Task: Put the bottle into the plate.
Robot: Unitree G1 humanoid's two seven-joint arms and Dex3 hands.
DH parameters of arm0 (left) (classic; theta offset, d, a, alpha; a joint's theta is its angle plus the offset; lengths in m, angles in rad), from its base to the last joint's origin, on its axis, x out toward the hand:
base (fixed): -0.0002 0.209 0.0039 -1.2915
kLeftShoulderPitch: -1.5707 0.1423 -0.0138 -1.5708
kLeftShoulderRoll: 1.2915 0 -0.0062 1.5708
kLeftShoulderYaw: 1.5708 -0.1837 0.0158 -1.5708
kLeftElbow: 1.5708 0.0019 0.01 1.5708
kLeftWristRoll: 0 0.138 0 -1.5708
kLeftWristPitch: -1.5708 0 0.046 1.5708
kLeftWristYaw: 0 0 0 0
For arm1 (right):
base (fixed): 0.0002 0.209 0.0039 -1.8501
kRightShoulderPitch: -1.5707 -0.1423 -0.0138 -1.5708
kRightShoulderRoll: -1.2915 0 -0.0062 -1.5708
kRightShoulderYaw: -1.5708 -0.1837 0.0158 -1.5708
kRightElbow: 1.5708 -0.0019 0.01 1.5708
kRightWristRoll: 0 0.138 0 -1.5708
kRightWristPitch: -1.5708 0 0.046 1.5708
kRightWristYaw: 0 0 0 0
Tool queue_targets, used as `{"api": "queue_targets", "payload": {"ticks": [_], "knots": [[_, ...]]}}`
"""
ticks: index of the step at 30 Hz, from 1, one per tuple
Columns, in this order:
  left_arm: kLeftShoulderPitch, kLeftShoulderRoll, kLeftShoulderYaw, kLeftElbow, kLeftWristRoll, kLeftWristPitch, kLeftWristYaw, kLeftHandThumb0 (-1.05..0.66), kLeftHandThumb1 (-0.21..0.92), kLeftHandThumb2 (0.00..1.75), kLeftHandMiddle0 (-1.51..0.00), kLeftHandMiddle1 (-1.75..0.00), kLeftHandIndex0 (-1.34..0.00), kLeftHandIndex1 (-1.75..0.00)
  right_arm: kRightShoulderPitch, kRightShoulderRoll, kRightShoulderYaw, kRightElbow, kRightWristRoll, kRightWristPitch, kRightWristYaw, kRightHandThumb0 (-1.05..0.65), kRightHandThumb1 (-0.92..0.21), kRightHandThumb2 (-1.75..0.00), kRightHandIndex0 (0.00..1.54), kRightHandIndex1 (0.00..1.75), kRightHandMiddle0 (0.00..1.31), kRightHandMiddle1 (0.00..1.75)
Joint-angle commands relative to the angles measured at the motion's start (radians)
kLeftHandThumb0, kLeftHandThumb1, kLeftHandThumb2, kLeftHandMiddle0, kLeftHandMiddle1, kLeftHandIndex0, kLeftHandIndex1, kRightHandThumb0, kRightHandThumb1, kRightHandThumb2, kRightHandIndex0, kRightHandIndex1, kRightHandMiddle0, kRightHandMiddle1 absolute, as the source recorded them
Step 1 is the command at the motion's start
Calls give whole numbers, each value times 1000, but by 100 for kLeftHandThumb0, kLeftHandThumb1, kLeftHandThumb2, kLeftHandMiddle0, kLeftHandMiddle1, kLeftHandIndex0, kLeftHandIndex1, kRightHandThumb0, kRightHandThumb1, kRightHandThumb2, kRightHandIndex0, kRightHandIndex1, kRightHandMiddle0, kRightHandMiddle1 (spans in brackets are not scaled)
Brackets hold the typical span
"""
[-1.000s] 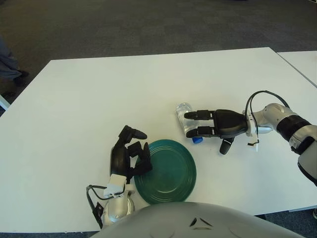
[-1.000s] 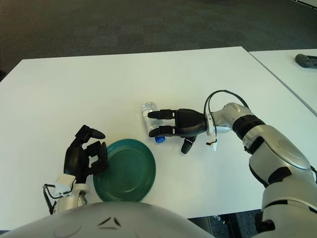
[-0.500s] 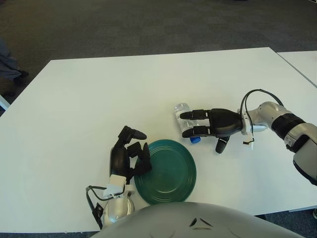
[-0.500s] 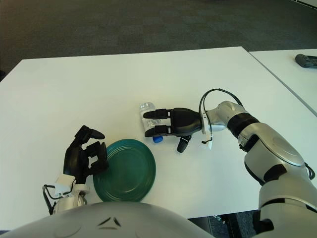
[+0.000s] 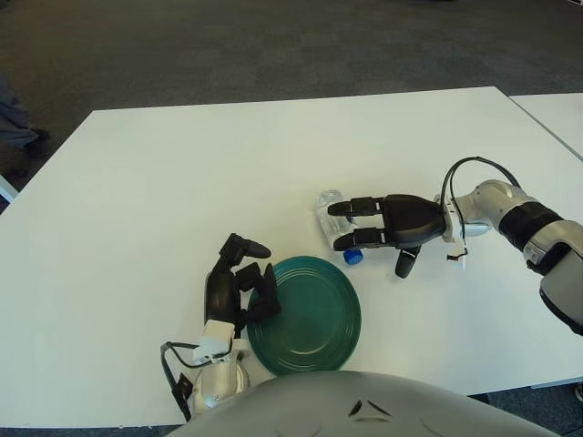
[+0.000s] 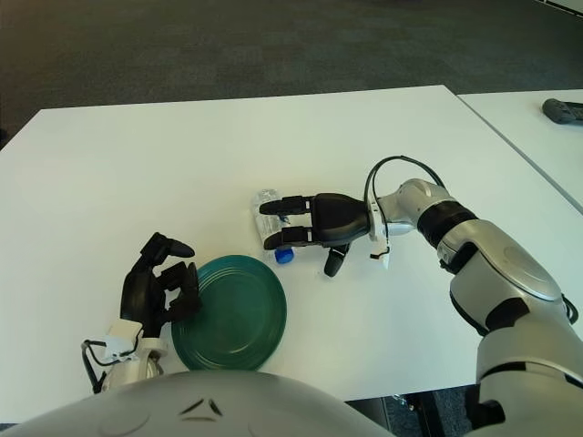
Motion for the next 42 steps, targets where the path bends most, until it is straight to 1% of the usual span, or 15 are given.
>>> {"api": "queue_targets", "payload": {"ticks": [1, 7, 13, 24, 29, 42], "knots": [[-17, -71, -71, 10, -2, 7, 16, -47, 37, 125, -129, -175, -58, -175, -34, 10, -8, 3, 10, 3, -7, -95, -92, -68, 28, 2, 0, 55], [-24, -76, -82, 23, 4, 1, 30, -47, 36, 126, -129, -175, -58, -175, -51, 15, -3, 7, 7, -1, -4, -95, -92, -68, 27, 1, 0, 52], [-30, -89, -103, 34, 16, -4, 54, -47, 36, 126, -130, -175, -58, -175, -67, 22, 0, 12, 10, -20, 6, -94, -92, -72, 27, 1, 0, 50], [-47, -106, -136, 52, 22, -11, 93, -47, 36, 127, -130, -175, -59, -175, -96, 36, 14, 34, -2, -49, 28, -91, -92, -74, 29, 1, 0, 54], [-61, -107, -145, 65, 18, -26, 98, -47, 35, 127, -131, -175, -59, -175, -107, 44, 25, 45, -9, -48, 26, -91, -92, -73, 28, 1, 0, 55], [-78, -110, -158, 76, 19, -31, 98, -48, 35, 128, -131, -175, -59, -175, -132, 61, 69, 79, -24, -45, 24, -90, -92, -67, 29, 0, 0, 58]]}}
